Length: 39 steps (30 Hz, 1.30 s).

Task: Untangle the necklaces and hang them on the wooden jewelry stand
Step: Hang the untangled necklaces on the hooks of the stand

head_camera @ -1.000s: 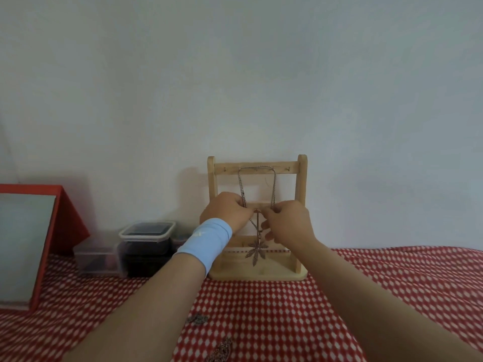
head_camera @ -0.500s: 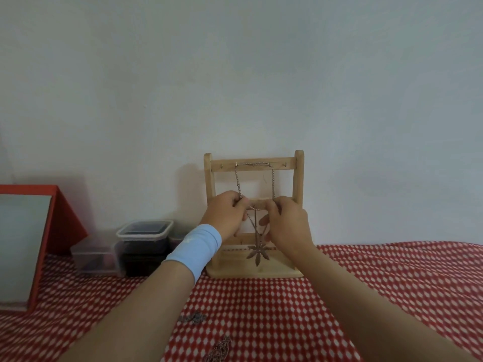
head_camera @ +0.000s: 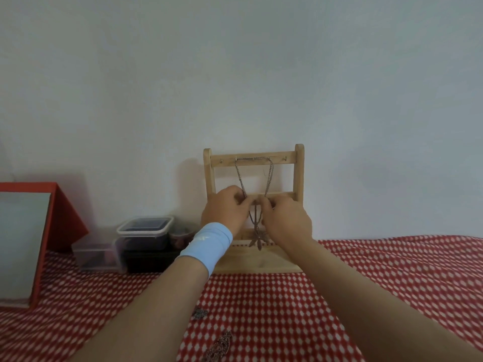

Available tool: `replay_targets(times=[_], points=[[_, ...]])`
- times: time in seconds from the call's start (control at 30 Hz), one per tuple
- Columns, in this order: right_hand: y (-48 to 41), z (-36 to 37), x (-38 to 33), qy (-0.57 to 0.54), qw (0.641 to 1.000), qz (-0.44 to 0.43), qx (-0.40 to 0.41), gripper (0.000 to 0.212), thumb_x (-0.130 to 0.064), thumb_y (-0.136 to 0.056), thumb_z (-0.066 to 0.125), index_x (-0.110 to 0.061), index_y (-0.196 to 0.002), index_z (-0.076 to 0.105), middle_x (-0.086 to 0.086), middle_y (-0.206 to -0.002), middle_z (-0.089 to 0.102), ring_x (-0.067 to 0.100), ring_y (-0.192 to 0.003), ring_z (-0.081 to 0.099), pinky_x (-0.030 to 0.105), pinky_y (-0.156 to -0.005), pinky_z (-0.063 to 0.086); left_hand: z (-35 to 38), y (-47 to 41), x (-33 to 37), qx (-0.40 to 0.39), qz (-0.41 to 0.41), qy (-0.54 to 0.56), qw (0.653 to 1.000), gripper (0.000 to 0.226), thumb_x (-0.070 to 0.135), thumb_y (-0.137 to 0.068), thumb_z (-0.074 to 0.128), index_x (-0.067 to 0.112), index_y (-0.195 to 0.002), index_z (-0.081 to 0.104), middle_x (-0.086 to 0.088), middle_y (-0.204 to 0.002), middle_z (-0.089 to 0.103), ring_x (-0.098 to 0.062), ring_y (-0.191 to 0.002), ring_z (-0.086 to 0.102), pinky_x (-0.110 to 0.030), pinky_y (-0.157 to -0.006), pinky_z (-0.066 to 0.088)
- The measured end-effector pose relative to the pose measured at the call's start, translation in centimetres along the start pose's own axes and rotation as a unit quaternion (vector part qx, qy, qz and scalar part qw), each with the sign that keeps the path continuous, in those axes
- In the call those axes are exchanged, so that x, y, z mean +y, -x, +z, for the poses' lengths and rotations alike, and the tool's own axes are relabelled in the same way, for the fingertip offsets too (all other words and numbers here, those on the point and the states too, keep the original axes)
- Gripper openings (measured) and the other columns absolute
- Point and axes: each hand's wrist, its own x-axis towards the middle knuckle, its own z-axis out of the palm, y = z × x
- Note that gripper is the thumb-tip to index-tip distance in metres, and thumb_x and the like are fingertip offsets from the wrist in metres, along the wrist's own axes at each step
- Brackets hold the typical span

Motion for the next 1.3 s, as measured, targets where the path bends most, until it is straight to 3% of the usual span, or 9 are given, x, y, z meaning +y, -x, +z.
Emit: replay_targets(times=[0.23, 0.4, 0.5, 0.6, 0.77, 0.9, 1.07, 1.2, 1.3], points=[[-0.1, -1.4, -0.3, 0.063, 0.997, -0.028, -0.019, 0.04, -0.048, -0.103, 0.047, -0.023, -0.086, 0.073, -0.001, -0.077, 0.071, 0.021, -0.074, 0.068, 0.034, -0.067, 0.056, -1.3, -0.2, 0.8, -0.005, -0.032, 0.077, 0.996, 0.02, 0.047, -0.081, 0.069, 0.031, -0.088, 0.06, 0.006, -0.083, 0.071, -0.017, -0.064, 0.067, -0.035, -0.071, 0.059], [2.1, -2.2, -0.8, 0.127, 0.99, -0.055, 0.041, 0.051, -0.046, -0.099, 0.043, -0.016, -0.061, 0.059, -0.001, -0.057, 0.059, 0.017, -0.051, 0.056, 0.028, -0.051, 0.047, -2.7, 2.2, -0.1, -0.025, -0.011, 0.041, 0.999, 0.02, 0.046, -0.085, 0.062, 0.028, -0.086, 0.055, 0.009, -0.083, 0.064, -0.013, -0.075, 0.062, -0.03, -0.069, 0.051], [4.4, -1.3, -1.1, 0.042, 0.987, -0.071, -0.139, 0.04, -0.041, -0.098, 0.049, -0.022, -0.065, 0.06, -0.004, -0.063, 0.064, 0.015, -0.059, 0.061, 0.03, -0.053, 0.048, -3.8, 4.8, -2.3, -0.18, -0.026, -0.031, 0.983, 0.028, 0.04, -0.091, 0.057, 0.012, -0.087, 0.062, 0.0, -0.084, 0.064, -0.016, -0.079, 0.058, -0.03, -0.07, 0.046], [6.2, 0.5, -1.6, 0.036, 0.915, -0.109, -0.388, 0.03, -0.041, -0.098, 0.059, -0.022, -0.077, 0.071, -0.005, -0.075, 0.07, 0.012, -0.072, 0.067, 0.026, -0.062, 0.051, -4.7, 7.4, -6.3, -0.276, -0.058, -0.119, 0.952, 0.022, 0.031, -0.091, 0.057, 0.014, -0.097, 0.07, -0.003, -0.1, 0.069, -0.019, -0.095, 0.063, -0.036, -0.091, 0.05], [7.5, 3.7, -2.5, 0.075, 0.852, -0.149, -0.496, 0.022, -0.048, -0.088, 0.072, -0.028, -0.095, 0.076, -0.006, -0.098, 0.074, 0.016, -0.093, 0.071, 0.032, -0.089, 0.057, -7.0, 10.2, -10.3, -0.391, -0.073, -0.153, 0.905, 0.03, 0.033, -0.082, 0.073, 0.026, -0.111, 0.072, 0.008, -0.109, 0.069, -0.01, -0.101, 0.063, -0.028, -0.098, 0.048], [8.3, 5.6, -2.3, 0.089, 0.851, -0.184, -0.483, 0.038, -0.053, -0.08, 0.08, -0.03, -0.108, 0.074, -0.013, -0.107, 0.067, 0.009, -0.1, 0.061, 0.029, -0.092, 0.05, -7.7, 10.7, -11.8, -0.359, -0.048, -0.149, 0.92, 0.024, 0.025, -0.078, 0.078, 0.023, -0.102, 0.075, 0.008, -0.101, 0.072, -0.008, -0.094, 0.066, -0.021, -0.09, 0.051], [8.3, 6.3, -1.3, 0.009, 0.865, -0.193, -0.462, 0.011, -0.038, -0.086, 0.078, -0.031, -0.095, 0.079, -0.017, -0.089, 0.07, 0.004, -0.087, 0.065, 0.027, -0.085, 0.053, -7.3, 10.7, -12.0, -0.325, -0.028, -0.133, 0.936, 0.008, 0.028, -0.09, 0.064, 0.024, -0.092, 0.071, 0.007, -0.097, 0.069, -0.011, -0.094, 0.063, -0.027, -0.092, 0.049], [8.0, 5.8, -0.5, -0.09, 0.887, -0.125, -0.435, 0.011, -0.027, -0.095, 0.067, -0.023, -0.086, 0.072, -0.009, -0.071, 0.068, 0.006, -0.058, 0.061, 0.023, -0.061, 0.05, -6.9, 10.0, -11.4, -0.307, -0.059, -0.068, 0.947, 0.021, 0.031, -0.1, 0.049, 0.017, -0.099, 0.064, 0.002, -0.099, 0.07, -0.014, -0.097, 0.063, -0.033, -0.095, 0.047], [7.5, 5.0, -0.4, -0.153, 0.876, -0.099, -0.447, 0.012, -0.03, -0.094, 0.068, -0.022, -0.099, 0.074, 0.004, -0.091, 0.075, 0.013, -0.07, 0.068, 0.025, -0.058, 0.052, -6.4, 9.3, -10.1, -0.312, -0.058, -0.009, 0.948, 0.022, 0.031, -0.101, 0.047, 0.018, -0.1, 0.065, 0.006, -0.089, 0.071, -0.011, -0.092, 0.064, -0.03, -0.091, 0.048]])
